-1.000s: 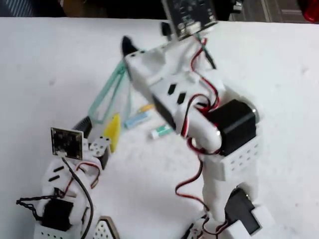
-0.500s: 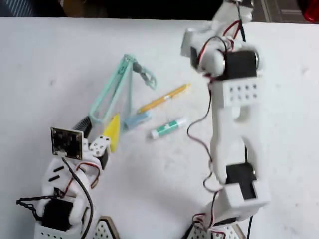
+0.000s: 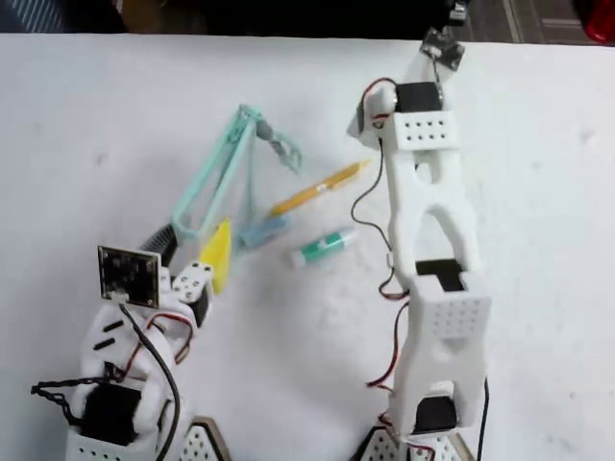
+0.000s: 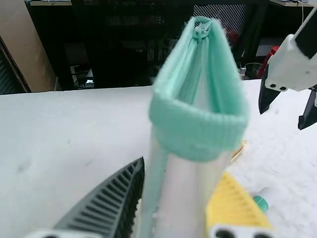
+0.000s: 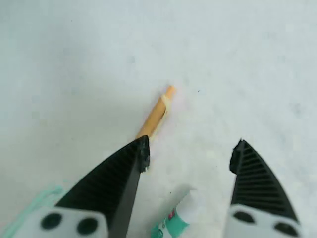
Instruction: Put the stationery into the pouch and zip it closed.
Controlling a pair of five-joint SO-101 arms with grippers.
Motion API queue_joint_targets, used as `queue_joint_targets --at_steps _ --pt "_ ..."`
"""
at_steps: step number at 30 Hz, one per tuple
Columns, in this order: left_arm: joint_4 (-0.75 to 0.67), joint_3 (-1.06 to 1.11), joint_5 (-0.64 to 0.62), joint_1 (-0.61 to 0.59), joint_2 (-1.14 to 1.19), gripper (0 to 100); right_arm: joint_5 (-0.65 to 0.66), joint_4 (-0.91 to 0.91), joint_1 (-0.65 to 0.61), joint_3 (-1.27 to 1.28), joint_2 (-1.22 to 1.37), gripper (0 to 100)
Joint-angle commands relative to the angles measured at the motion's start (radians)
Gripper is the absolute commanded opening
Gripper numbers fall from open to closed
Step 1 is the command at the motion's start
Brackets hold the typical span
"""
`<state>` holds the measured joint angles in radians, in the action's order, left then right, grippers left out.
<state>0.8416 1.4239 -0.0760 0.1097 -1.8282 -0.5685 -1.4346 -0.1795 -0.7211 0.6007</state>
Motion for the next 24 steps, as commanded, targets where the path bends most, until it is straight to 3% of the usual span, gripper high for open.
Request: queue_joint_targets --at_steps 1,24 --pt "0.002 -0.009 0.012 0.004 -0.001 20 -0.009 0.053 -0.005 -0.015 0.028 24.8" --pt "0.002 -0.009 0.012 0.004 -0.001 20 -0.009 0.153 -0.124 -0.043 0.156 24.8"
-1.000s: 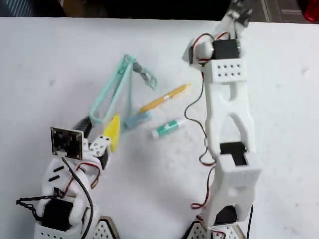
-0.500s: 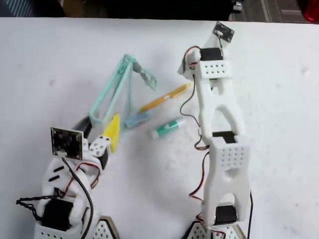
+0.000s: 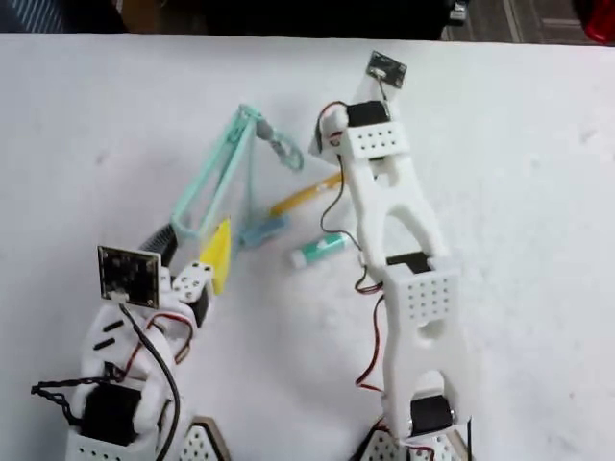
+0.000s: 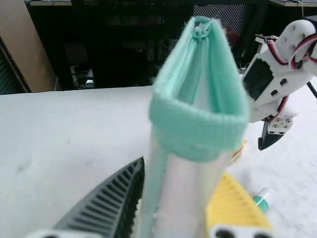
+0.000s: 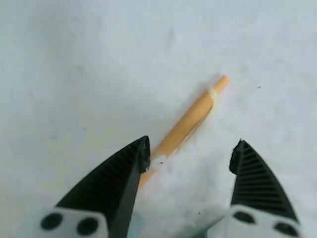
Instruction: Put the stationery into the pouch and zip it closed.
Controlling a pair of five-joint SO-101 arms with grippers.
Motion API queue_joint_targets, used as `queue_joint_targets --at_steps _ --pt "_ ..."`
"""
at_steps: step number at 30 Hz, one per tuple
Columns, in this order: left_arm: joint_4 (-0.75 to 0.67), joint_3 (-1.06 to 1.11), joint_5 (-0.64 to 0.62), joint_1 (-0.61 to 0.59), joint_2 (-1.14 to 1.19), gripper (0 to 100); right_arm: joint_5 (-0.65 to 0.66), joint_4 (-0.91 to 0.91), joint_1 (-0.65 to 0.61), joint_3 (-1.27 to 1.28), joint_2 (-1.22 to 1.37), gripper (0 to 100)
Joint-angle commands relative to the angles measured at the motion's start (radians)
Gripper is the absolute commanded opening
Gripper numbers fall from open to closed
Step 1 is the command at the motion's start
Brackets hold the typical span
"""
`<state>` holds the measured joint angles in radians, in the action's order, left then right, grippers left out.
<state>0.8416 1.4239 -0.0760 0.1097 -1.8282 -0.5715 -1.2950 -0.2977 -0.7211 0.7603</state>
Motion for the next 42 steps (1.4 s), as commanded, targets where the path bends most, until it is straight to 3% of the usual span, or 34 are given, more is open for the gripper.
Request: queue_joint_targets --at_steps 1,14,16,20,22,42 --pt "0.002 -0.009 0.012 0.004 -0.001 20 -0.006 0.015 -0.004 -0.044 0.007 24.8" --pt "0.002 -0.009 0.012 0.004 -0.001 20 0.003 -0.018 0.028 -0.285 0.272 24.5" --pt "0.002 -0.009 0.012 0.004 -0.001 20 0.003 -0.051 0.03 -0.334 0.305 20.0" --pt "0.002 -0.009 0.012 0.004 -0.001 20 0.005 -0.091 0.03 -0.417 0.361 0.5" --pt "0.002 -0.009 0.012 0.004 -0.001 20 0.006 -0.11 0.03 -0.448 0.386 4.1" --pt "0.061 -0.054 -0.035 0.001 -0.001 20 -0.003 -0.22 0.151 -0.546 0.42 1.6"
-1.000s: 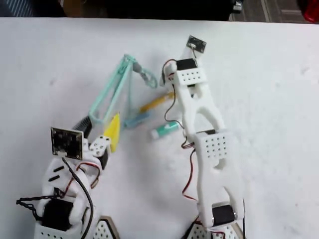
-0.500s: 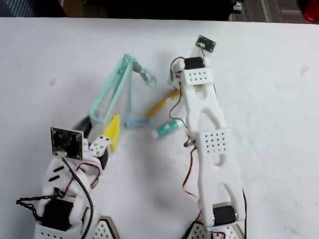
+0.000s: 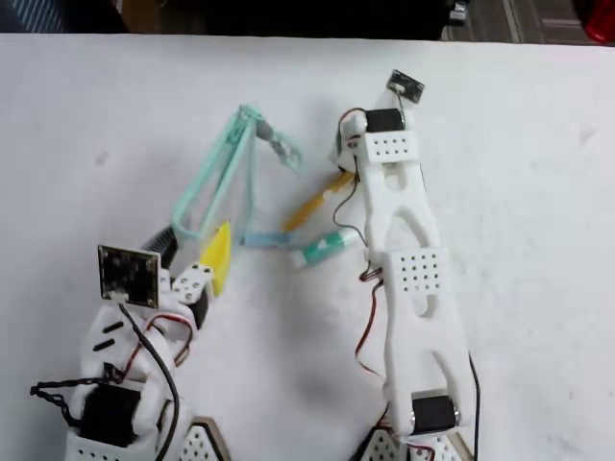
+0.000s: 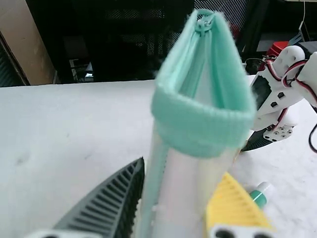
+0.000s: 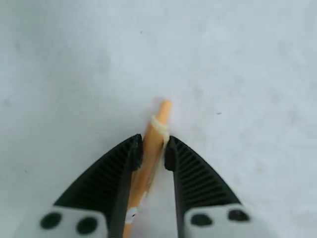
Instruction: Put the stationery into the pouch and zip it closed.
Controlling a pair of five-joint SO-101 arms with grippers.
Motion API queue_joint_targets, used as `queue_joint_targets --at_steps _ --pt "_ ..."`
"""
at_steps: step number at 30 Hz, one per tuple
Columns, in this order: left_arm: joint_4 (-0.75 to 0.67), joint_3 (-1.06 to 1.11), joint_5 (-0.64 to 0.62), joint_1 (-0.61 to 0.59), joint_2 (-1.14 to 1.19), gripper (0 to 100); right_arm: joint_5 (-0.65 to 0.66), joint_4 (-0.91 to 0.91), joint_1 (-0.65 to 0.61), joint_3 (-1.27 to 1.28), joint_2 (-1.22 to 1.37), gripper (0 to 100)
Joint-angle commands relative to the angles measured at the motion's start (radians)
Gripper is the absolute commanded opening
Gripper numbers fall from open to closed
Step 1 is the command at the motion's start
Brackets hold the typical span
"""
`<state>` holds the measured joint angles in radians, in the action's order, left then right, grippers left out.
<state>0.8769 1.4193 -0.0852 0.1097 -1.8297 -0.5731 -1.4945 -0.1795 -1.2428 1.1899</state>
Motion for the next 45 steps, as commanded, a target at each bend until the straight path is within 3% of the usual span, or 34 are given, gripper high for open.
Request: queue_joint_targets --at_steps 1,17,31,45 --pt "0.023 -0.046 -0.026 0.001 0.001 20 0.003 -0.022 0.033 -0.025 -0.013 1.6" --pt "0.021 -0.044 -0.021 0.002 0.001 20 0.0 -0.211 0.021 -0.025 -0.242 1.6" --pt "0.021 -0.043 -0.02 0.004 0.001 20 0.006 -0.231 0.015 -0.012 -0.387 1.6" --pt "0.021 -0.041 -0.02 0.004 0.001 20 0.008 -0.225 0.012 0.433 -0.951 1.6"
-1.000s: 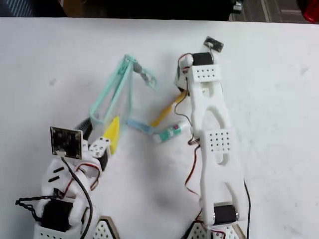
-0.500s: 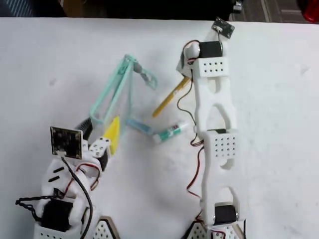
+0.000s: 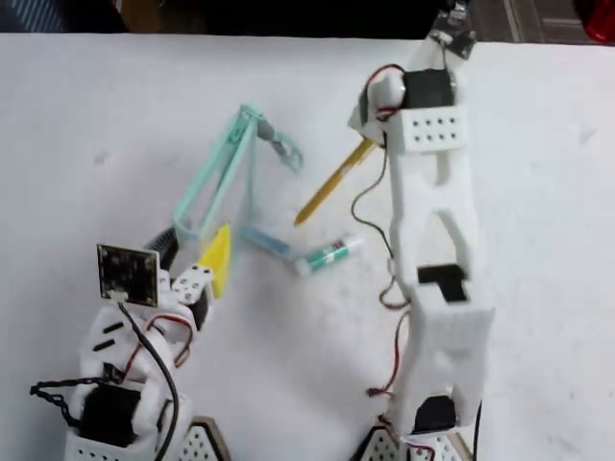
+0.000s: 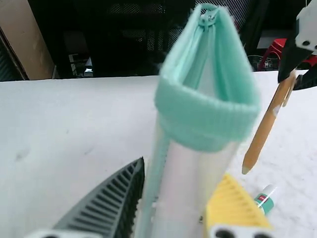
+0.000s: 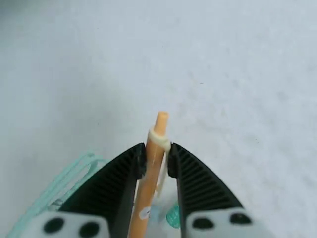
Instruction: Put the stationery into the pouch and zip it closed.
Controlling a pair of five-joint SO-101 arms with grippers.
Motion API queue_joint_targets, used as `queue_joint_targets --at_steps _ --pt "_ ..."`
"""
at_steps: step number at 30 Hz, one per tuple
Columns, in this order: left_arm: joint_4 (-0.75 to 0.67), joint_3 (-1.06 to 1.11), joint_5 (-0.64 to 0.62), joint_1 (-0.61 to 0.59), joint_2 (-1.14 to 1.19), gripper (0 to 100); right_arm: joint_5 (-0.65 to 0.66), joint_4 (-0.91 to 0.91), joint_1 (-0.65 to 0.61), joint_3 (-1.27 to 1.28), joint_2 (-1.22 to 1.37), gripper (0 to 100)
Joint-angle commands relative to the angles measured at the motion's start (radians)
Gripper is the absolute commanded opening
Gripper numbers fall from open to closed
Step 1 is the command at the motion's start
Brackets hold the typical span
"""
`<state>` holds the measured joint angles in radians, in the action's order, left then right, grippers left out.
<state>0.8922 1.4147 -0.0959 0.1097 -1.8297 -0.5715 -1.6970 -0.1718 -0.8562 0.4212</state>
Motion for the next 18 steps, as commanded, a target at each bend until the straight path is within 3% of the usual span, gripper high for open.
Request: queue_joint_targets --at_steps 1,6,10,18 --pt "0.006 -0.035 -0.009 0.004 0.001 20 0.006 -0.022 -0.001 0.066 -0.226 1.6" --pt "-0.091 0.037 -0.009 0.004 0.001 20 0.005 0.002 -0.028 0.106 -0.395 1.6" --pt "-0.103 0.048 -0.009 0.004 0.001 20 0.008 0.127 -0.064 0.083 -0.522 1.6" --pt "-0.104 0.048 -0.008 0.004 0.001 20 0.331 0.259 -0.249 0.074 -0.708 1.6"
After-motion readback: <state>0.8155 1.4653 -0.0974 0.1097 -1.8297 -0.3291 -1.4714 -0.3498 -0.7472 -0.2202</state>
